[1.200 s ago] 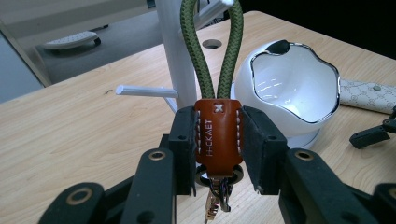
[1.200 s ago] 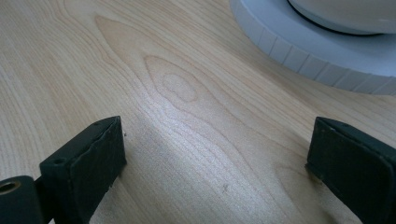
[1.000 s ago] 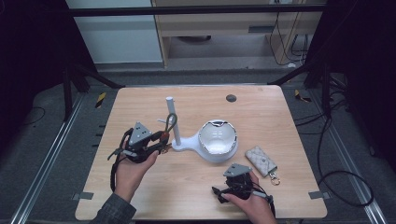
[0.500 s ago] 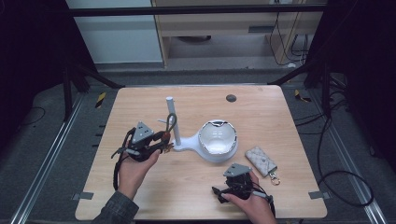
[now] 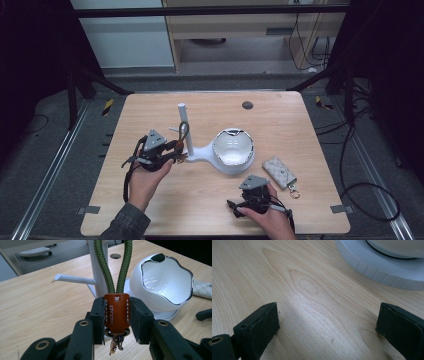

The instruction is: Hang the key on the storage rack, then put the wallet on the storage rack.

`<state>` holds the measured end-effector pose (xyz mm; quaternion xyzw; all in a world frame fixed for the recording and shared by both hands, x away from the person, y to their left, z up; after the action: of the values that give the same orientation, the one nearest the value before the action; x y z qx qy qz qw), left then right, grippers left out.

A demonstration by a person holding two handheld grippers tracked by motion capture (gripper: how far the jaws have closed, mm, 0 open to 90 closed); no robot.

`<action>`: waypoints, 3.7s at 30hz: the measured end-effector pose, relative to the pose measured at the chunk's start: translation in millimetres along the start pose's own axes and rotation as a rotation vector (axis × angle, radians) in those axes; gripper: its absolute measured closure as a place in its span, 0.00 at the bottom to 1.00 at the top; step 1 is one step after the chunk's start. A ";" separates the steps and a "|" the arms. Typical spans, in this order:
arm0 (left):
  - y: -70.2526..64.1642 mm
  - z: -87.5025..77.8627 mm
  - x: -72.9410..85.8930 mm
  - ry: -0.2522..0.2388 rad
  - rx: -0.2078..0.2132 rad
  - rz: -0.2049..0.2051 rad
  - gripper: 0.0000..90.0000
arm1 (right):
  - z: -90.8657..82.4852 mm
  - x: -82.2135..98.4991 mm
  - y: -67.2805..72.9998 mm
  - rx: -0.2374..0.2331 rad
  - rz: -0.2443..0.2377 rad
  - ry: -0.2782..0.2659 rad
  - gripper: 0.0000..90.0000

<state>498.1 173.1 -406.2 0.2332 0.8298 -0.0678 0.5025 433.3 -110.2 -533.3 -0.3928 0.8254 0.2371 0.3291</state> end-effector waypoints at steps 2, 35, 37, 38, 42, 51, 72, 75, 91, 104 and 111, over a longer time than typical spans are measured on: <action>-0.2 0.9 0.0 0.001 0.001 -0.005 0.73 | 0.1 0.0 0.0 0.001 0.000 -0.001 0.05; 9.3 0.3 23.2 0.055 -0.072 0.035 0.42 | 0.1 0.0 0.0 0.001 0.000 0.000 0.05; 14.7 1.3 30.5 0.067 -0.089 0.029 0.36 | 0.0 0.0 0.1 0.000 0.001 0.000 0.05; 18.6 1.9 35.3 0.075 -0.103 0.027 0.33 | 0.0 0.0 0.0 0.000 0.001 0.000 0.05; 31.1 4.7 52.7 0.098 -0.137 -0.006 0.24 | 0.0 0.0 -0.1 0.000 0.002 0.000 0.04; 60.2 19.4 95.2 0.172 -0.197 -0.031 0.10 | -0.3 0.1 -0.5 -0.008 0.003 0.002 0.03; 60.4 40.2 127.1 0.272 -0.109 -0.019 0.02 | -96.4 -29.4 -44.9 0.168 0.056 0.043 0.08; 60.7 40.2 128.1 0.264 -0.104 -0.015 0.01 | -106.0 -27.8 -57.7 0.155 0.110 0.076 0.09; 60.7 40.3 128.1 0.271 -0.099 -0.010 0.00 | -124.1 1.8 -99.9 0.134 0.200 0.279 0.14; 59.6 40.4 128.3 0.264 -0.098 -0.018 0.00 | -96.2 7.0 -117.9 0.115 0.261 0.356 0.17; 59.6 40.5 128.3 0.264 -0.096 -0.018 0.00 | -91.6 8.8 -122.0 0.120 0.277 0.362 0.19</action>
<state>508.1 252.5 -529.6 0.2084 0.8930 -0.0010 0.3988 494.6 -244.7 -494.6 -0.2916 0.9296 0.1560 0.1630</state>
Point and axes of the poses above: each handheld gripper's, and its own axes: z roughly forward along the jaws, x roughly out of its underside, y roughly to its left, the point moved 3 cm from there along z, roughly forward along the jaws, and after that the axes turned 12 degrees about -x, right-handed, at the moved point
